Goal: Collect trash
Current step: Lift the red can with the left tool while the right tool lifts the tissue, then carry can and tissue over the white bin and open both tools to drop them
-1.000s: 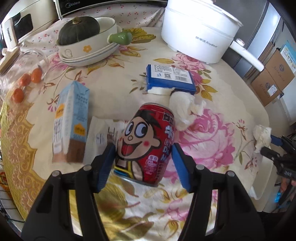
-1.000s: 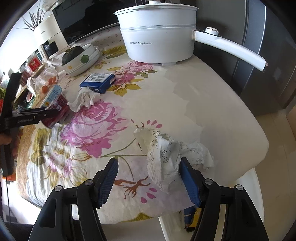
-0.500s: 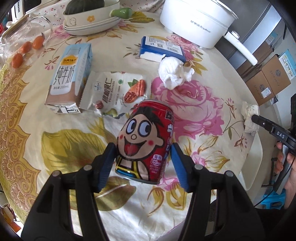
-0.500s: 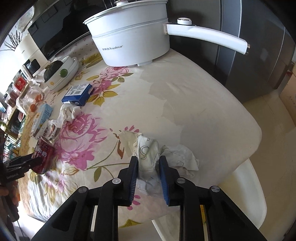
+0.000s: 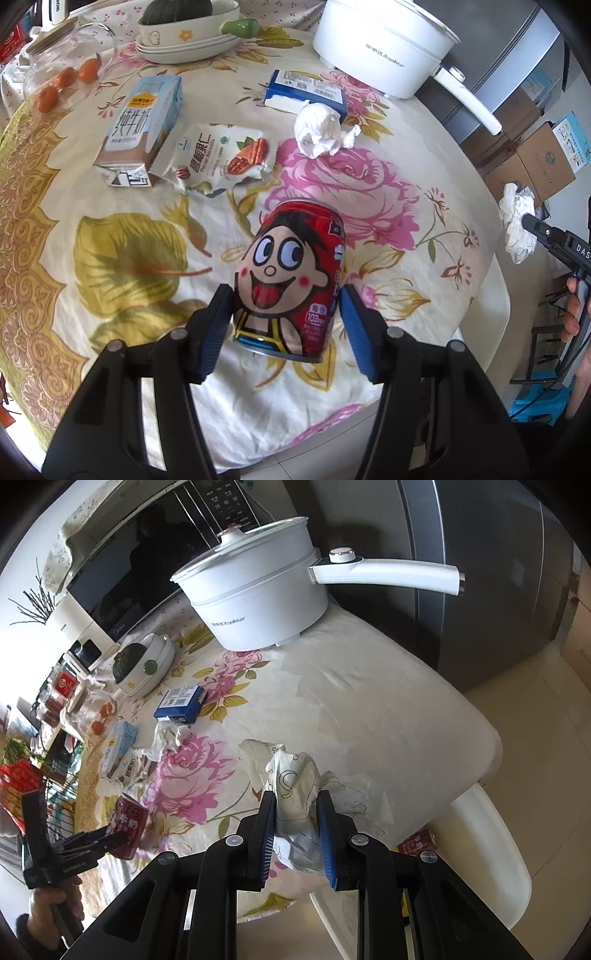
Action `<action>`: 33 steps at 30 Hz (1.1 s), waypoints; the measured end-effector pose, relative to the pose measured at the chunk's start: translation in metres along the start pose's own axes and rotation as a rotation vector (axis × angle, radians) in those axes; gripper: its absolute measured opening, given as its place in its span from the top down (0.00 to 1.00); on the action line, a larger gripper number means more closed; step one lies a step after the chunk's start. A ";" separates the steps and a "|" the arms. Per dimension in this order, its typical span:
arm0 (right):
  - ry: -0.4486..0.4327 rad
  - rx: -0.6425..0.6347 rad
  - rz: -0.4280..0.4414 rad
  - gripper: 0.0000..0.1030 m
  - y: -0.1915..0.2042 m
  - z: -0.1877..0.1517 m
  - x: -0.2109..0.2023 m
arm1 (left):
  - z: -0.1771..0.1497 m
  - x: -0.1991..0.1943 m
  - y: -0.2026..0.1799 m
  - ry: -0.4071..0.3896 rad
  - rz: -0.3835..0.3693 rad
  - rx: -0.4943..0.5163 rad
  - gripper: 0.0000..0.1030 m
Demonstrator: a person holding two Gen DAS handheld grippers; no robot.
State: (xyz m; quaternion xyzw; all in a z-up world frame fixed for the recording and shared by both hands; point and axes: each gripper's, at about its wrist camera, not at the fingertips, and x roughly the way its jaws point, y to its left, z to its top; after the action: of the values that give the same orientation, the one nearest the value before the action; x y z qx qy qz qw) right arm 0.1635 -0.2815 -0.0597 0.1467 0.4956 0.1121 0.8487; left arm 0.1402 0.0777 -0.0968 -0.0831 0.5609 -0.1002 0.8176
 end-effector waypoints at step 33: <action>0.151 0.147 -0.132 0.78 -0.126 -0.086 -0.048 | -0.031 0.058 -0.250 0.077 -0.339 0.338 0.41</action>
State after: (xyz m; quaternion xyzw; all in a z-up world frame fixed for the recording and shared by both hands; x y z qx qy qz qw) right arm 0.0711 -0.4031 -0.1068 0.1665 0.5736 0.0300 0.8015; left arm 0.1138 -0.1795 -0.0976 -0.0339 0.5450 -0.3315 0.7694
